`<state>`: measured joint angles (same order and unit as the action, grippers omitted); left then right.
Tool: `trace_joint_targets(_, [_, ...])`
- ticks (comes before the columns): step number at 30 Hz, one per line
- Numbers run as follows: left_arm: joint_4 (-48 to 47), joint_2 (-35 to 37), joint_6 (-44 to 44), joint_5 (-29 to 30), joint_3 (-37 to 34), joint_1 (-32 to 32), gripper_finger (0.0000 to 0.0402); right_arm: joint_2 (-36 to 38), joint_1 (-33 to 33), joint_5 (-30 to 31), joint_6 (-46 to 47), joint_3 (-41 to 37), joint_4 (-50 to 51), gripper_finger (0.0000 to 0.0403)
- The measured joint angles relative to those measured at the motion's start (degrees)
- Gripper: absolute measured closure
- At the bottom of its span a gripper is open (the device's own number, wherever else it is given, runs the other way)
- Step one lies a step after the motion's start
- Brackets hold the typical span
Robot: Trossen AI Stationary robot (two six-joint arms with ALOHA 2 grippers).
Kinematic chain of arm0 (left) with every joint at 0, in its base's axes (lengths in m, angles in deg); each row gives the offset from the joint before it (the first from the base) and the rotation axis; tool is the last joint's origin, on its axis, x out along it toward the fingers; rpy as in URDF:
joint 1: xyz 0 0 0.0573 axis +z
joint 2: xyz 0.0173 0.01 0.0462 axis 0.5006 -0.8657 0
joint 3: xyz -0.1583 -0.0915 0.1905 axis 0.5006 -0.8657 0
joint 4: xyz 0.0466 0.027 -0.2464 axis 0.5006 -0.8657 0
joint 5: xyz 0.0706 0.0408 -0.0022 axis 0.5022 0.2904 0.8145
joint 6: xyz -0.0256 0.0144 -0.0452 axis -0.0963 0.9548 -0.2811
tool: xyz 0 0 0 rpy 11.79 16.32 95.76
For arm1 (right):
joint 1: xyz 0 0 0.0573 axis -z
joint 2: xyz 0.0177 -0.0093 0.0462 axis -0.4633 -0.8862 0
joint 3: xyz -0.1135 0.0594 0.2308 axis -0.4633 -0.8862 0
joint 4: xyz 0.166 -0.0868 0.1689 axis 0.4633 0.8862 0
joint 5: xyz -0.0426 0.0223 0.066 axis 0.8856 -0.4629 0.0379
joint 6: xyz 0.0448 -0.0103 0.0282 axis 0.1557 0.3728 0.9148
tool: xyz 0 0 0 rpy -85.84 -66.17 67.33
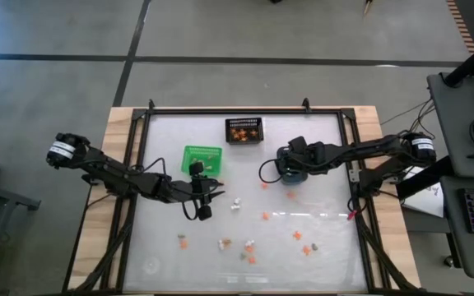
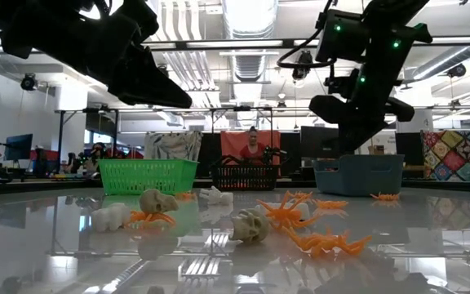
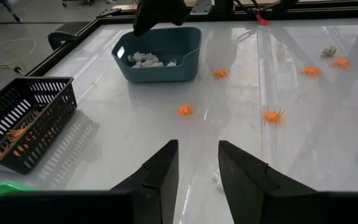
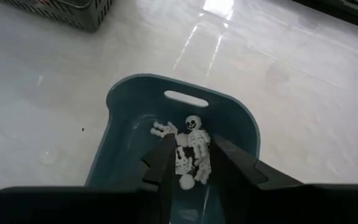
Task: Sort Halloween decoration
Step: Put the orange spider toy into the black bin
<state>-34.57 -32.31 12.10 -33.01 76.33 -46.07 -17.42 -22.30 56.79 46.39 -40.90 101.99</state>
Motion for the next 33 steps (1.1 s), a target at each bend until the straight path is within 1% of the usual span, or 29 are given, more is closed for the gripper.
trace_joint_targets(7, [-0.5,0.0,0.0,0.0,0.0,0.0,0.0305,0.0,-0.9,-0.4,-3.3,3.1,1.2,0.0312])
trace_joint_targets(10, [-1.3,0.0,0.0,0.0,0.0,0.0,0.0305,0.0,-2.2,-0.5,-7.8,5.7,1.0,0.0312])
trace_joint_targets(14, [-1.4,0.0,0.0,0.0,0.0,0.0,0.0305,0.0,-4.5,-0.8,-18.2,9.4,0.2,0.0312])
trace_joint_targets(18, [-1.5,1.0,0.1,0.0,0.1,0.0,0.0305,-0.1,-5.8,-5.0,-34.0,13.4,0.1,0.0312])
trace_joint_targets(21, [-1.5,3.6,2.3,0.0,0.3,-0.1,0.0305,-0.5,-6.1,-9.6,-43.1,15.9,0.2,0.0312])
trace_joint_targets(26, [-3.5,11.2,6.5,0.1,0.3,-0.2,0.0311,-3.2,-6.0,-17.1,-54.1,19.3,0.2,0.0312])
trace_joint_targets(30, [-7.3,16.7,7.5,0.3,0.1,-0.2,0.0315,-7.9,-6.1,-19.3,-59.8,21.8,0.5,0.0312])
trace_joint_targets(33, [-8.2,19.6,7.6,2.3,-0.4,-0.2,0.0315,-12.3,-6.1,-21.1,-63.3,23.5,0.8,0.0312])
